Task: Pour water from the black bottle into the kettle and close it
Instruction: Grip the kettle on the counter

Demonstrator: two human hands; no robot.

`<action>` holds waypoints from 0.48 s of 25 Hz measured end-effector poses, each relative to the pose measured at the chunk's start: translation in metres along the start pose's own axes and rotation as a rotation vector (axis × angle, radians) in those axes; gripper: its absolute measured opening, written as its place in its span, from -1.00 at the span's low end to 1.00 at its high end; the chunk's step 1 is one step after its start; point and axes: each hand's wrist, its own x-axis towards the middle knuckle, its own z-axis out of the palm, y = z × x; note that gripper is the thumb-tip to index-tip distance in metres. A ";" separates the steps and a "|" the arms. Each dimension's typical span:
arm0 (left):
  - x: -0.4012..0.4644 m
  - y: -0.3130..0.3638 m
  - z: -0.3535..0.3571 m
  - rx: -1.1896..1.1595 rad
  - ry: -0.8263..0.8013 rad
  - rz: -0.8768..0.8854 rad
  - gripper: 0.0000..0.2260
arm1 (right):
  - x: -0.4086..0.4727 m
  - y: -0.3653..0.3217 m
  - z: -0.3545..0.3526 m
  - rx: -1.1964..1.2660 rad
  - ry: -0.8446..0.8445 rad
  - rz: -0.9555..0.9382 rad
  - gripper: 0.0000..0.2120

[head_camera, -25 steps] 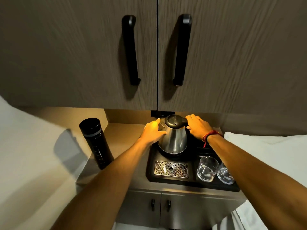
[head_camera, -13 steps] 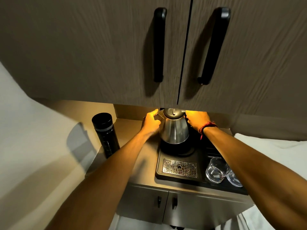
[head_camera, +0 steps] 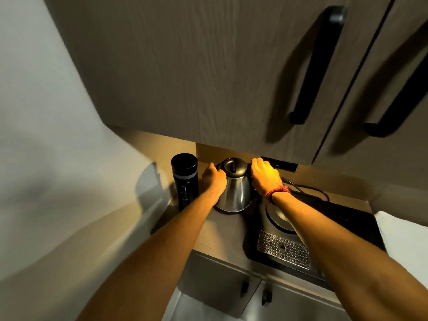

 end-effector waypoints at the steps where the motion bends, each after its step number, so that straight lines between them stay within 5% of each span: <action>1: 0.001 -0.006 0.000 0.012 -0.002 -0.023 -0.53 | 0.001 0.000 0.014 -0.010 0.036 0.036 -0.69; 6: 0.004 -0.027 0.002 -0.014 0.014 -0.092 -0.72 | 0.010 -0.011 0.033 -0.227 0.135 -0.173 -0.80; 12: 0.003 -0.021 0.005 0.127 0.014 -0.047 -0.61 | 0.025 -0.009 0.028 0.051 0.002 -0.147 -0.62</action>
